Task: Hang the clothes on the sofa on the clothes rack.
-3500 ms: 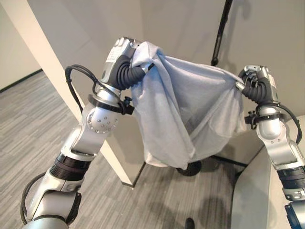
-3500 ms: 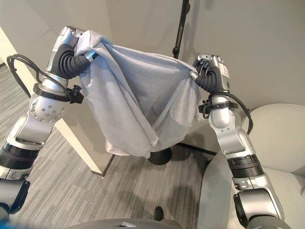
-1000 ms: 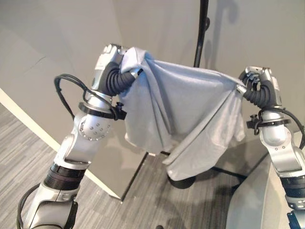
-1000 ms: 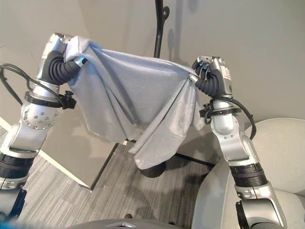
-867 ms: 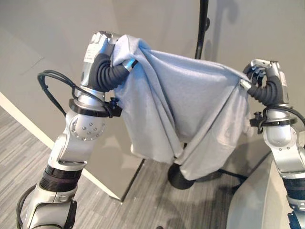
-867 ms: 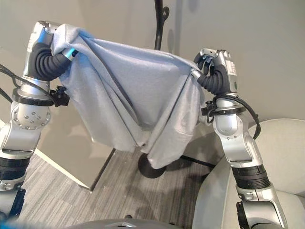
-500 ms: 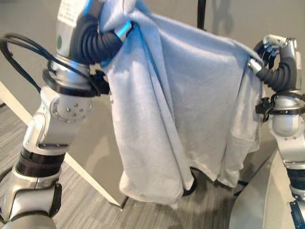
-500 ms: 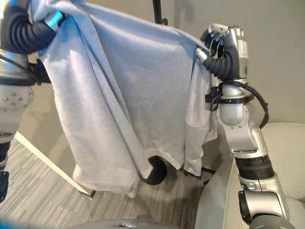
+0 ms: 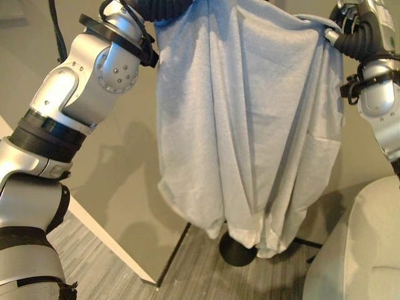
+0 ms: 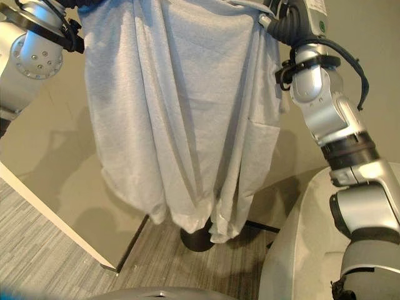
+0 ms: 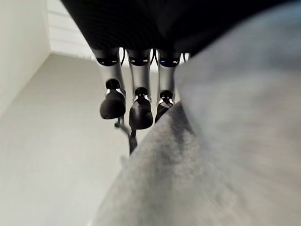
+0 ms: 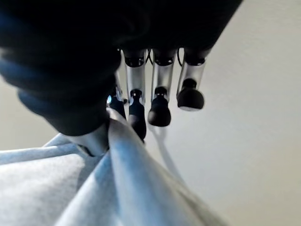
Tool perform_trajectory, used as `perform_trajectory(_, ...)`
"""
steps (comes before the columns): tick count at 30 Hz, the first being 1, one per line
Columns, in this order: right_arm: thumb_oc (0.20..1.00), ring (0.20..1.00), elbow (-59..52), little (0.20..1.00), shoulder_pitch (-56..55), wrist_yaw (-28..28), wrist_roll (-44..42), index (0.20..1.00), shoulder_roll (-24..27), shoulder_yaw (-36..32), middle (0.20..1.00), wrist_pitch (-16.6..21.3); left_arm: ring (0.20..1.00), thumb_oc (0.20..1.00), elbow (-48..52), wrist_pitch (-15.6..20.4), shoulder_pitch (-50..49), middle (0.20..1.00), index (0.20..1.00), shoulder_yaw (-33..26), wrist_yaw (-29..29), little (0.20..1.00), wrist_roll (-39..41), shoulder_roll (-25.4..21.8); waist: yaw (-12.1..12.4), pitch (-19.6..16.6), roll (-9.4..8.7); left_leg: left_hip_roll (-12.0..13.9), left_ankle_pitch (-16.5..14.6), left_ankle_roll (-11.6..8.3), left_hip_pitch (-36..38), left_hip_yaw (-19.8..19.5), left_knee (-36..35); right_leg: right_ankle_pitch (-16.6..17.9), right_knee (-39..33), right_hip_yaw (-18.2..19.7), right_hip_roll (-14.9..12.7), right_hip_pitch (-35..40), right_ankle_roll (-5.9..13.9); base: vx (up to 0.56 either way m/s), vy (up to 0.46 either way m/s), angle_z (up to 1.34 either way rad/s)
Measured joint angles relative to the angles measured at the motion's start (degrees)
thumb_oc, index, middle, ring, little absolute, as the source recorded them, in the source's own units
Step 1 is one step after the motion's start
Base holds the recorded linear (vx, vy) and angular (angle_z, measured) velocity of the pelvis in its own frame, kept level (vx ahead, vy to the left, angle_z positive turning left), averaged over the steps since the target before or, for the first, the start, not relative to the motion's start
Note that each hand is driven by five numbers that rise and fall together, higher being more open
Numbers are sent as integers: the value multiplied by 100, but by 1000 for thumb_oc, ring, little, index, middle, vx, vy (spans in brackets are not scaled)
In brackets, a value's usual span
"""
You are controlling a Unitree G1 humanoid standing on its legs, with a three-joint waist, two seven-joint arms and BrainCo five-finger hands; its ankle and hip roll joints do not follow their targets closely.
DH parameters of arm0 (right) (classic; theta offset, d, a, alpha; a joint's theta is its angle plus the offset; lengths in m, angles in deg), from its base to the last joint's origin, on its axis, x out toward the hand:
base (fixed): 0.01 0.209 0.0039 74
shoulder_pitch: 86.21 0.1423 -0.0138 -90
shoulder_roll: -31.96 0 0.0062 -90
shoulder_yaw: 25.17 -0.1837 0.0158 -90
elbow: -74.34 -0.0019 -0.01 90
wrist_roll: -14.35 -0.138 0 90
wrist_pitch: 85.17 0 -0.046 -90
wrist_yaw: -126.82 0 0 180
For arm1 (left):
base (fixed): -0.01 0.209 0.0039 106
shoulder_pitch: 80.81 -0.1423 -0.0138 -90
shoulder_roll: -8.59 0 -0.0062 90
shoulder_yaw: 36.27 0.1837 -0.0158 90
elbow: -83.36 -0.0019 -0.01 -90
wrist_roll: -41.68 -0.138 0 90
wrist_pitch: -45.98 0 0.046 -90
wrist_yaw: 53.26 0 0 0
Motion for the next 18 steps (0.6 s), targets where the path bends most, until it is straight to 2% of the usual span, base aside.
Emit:
perform_trajectory(6,200,200,1070,200,520,-167,-457,200,-488,716,200,15,200,200,-1260,-122,60,200,200,599,56,200,96,398,8,-21,-2,35,23,10,-88,53,1,10,24,22,33,-104,-12,-21,7,-3)
perform_trajectory(8,200,200,1478,200,491,-260,-638,200,-730,783,200,-1,200,200,-1593,-152,-103,200,200,620,45,200,100,568,12,-27,-4,39,35,11,-135,63,2,23,25,32,40,-161,-29,-33,9,-2)
perform_trajectory(12,200,200,1438,200,24,-490,-748,200,-822,770,200,-4,200,200,-1379,-201,-906,200,200,593,-36,200,95,584,14,-3,-42,65,53,14,-246,63,2,39,25,18,66,-247,-51,0,0,0)
perform_trajectory(18,200,200,1568,200,-89,-580,-746,200,-969,745,200,-10,200,200,-1556,-214,-1226,200,200,564,-75,200,96,764,8,54,-111,92,53,13,-242,68,1,39,24,16,92,-246,-52,0,0,0)
